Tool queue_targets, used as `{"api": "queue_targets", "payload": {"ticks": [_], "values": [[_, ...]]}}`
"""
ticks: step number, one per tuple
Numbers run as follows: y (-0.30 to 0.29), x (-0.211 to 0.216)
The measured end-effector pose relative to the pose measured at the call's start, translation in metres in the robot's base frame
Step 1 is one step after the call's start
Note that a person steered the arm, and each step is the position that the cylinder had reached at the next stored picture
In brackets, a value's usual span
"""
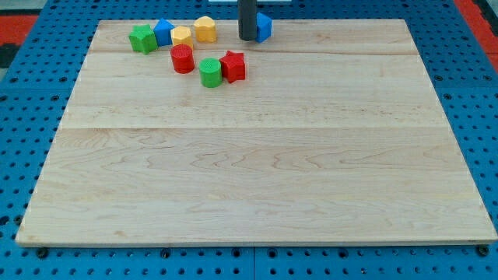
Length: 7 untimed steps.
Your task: Move the blue cube diagonal to the red star
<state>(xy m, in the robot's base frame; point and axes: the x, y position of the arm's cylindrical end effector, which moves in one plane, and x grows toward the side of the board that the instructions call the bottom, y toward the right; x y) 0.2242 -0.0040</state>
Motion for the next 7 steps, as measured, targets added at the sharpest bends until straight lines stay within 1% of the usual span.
{"api": "queue_targets", "payload": {"ticks": [2,3,4,5,6,7], "values": [[-0.08,-0.009],[-0.092,-0.009],[-0.081,-0.03],[-0.076,-0.031],[-0.024,-0.031],[0.015,-0.031]]}}
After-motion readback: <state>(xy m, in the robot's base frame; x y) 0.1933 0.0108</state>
